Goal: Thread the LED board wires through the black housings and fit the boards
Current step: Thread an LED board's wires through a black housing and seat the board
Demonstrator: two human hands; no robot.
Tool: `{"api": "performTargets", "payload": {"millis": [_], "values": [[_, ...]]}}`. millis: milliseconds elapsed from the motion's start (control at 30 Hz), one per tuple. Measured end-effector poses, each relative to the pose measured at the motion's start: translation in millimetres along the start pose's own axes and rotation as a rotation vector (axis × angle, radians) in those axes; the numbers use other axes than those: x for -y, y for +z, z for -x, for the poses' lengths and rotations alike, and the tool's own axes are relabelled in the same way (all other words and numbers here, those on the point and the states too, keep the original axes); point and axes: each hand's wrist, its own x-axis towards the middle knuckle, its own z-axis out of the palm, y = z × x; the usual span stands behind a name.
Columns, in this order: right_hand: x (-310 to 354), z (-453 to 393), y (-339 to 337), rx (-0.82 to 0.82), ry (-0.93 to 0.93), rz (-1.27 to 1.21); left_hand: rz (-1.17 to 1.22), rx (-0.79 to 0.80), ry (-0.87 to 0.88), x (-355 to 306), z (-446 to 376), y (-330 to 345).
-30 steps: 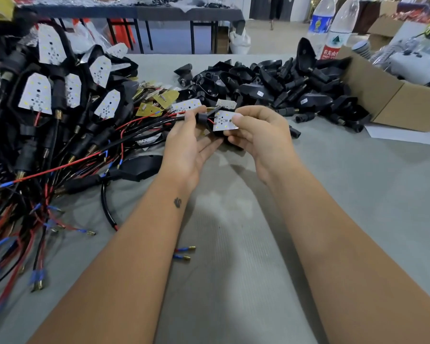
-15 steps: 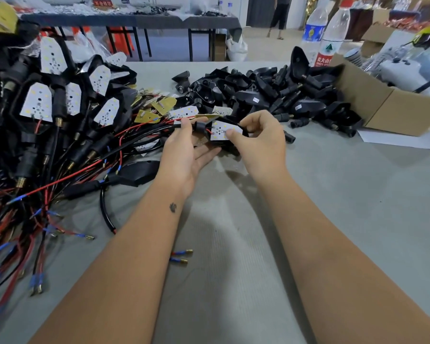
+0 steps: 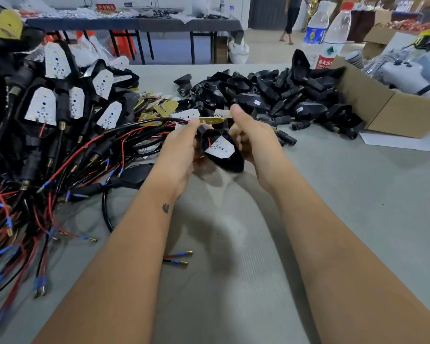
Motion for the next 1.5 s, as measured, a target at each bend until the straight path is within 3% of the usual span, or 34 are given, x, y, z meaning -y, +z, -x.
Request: {"api": "performTargets", "payload": {"millis": [100,200,300,400,533,700,900,1000,1067,1200,1267,1500], "values": [[3,-3,0,-0.049,-0.012,-0.115,-0.243,0.173,0.022,-1,8,2],[2,-1,6,0.019,-0.053,0.041,-0.435,0.346,0.008,2,15,15],[-1,-2,11,-0.007,-0.136,0.253,-0.541,0.347,0.009,3,21,23],[-2,-3,9,-0.080,-0.158,0.241,-0.545,0.302,-0.013,-2,23,23],[-3,-3,6,-0.060,-0.130,0.309,-0.122,0.059,-0.092,-12,14,9],[-5,3,15,0.198,-0.050,0.587,0.418,-0.020,0.147,-21,0,-22],[1,9,11,0.430,0.003,0.511,0.664,-0.240,0.165,-22,-9,-32],[5,11,7,0.518,0.034,0.471,0.578,-0.318,0.124,-17,-15,-39],[8,7,1,0.342,0.011,0.483,0.409,-0.348,0.119,-15,-19,-39],[4,-8,-20,-0.177,-0.034,0.401,0.092,-0.406,0.172,-8,-20,-24],[-2,-12,-27,-0.339,-0.033,0.389,0.002,-0.398,0.222,-2,-19,-19],[-19,-16,-23,-0.518,-0.005,0.755,-0.245,-0.227,0.291,8,-9,-13]]}}
